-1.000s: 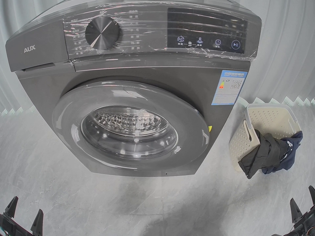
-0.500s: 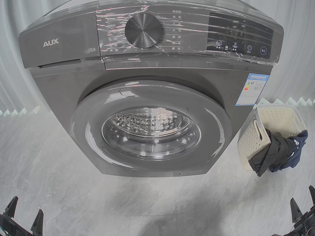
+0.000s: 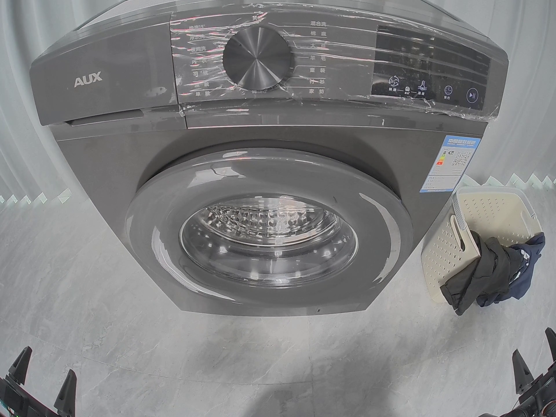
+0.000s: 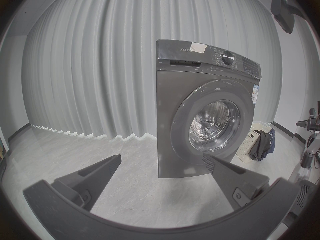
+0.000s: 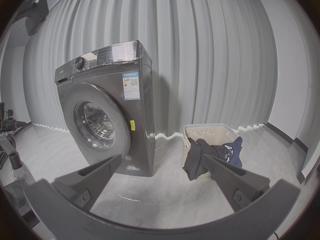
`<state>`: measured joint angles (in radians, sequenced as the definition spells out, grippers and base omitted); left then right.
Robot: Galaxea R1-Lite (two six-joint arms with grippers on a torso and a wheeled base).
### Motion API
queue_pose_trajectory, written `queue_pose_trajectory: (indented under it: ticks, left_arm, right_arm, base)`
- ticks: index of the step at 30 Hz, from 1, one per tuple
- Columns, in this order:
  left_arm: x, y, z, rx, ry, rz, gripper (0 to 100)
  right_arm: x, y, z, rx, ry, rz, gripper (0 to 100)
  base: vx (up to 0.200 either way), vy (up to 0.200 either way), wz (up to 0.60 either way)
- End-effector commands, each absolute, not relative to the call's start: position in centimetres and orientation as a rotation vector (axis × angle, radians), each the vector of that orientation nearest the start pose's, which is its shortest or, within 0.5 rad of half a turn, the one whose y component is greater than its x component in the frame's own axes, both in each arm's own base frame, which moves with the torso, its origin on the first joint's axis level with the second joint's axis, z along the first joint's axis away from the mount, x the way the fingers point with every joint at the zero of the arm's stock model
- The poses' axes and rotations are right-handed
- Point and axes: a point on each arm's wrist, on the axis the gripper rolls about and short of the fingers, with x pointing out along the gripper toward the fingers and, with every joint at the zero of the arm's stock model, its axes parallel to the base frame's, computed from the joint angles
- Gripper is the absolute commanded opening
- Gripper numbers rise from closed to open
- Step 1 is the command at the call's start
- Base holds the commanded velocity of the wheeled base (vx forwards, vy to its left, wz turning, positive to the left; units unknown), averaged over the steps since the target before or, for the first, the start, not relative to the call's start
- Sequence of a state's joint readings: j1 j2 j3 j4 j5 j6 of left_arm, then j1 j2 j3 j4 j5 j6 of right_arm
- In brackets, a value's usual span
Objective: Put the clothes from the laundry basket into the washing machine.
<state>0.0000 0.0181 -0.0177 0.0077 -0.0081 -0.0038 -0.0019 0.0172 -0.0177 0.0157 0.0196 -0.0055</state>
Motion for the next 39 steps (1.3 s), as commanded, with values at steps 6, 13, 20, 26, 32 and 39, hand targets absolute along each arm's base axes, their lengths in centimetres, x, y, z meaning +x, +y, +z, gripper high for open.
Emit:
queue_pose_trajectory:
  ticks: [6, 13, 20, 26, 32, 39]
  left_arm:
    - [-2.3, 0.0, 7.5, -0.005, 0.006, -0.008, 100]
    - [-2.3, 0.0, 7.5, -0.006, 0.006, -0.008, 100]
    - [-2.3, 0.0, 7.5, -0.003, 0.006, -0.008, 100]
    - [-2.3, 0.0, 7.5, -0.003, 0.006, -0.009, 100]
    - [-2.3, 0.0, 7.5, -0.002, 0.006, -0.009, 100]
    - [-2.3, 0.0, 7.5, -0.002, 0.006, -0.009, 100]
  right_arm:
    - [-2.3, 0.1, 7.5, -0.024, 0.010, 0.043, 100]
    - [-2.3, 0.1, 7.5, -0.026, 0.007, 0.045, 100]
    - [-2.4, 0.1, 8.1, -0.030, -0.025, 0.047, 100]
    - [-3.8, 0.1, 14.0, -0.029, -0.196, 0.067, 100]
    - [-0.2, 0.4, 15.1, 0.018, 0.043, 0.205, 100]
    - [4.5, 0.7, 16.5, 0.002, 0.149, 0.312, 100]
  base:
    - [0.000, 0.000, 0.00]
    - [0.086, 0.000, 0.00]
    - [0.086, 0.000, 0.00]
    - [0.000, 0.000, 0.00]
    - [0.000, 0.100, 0.00]
    - [0.000, 0.000, 0.00]
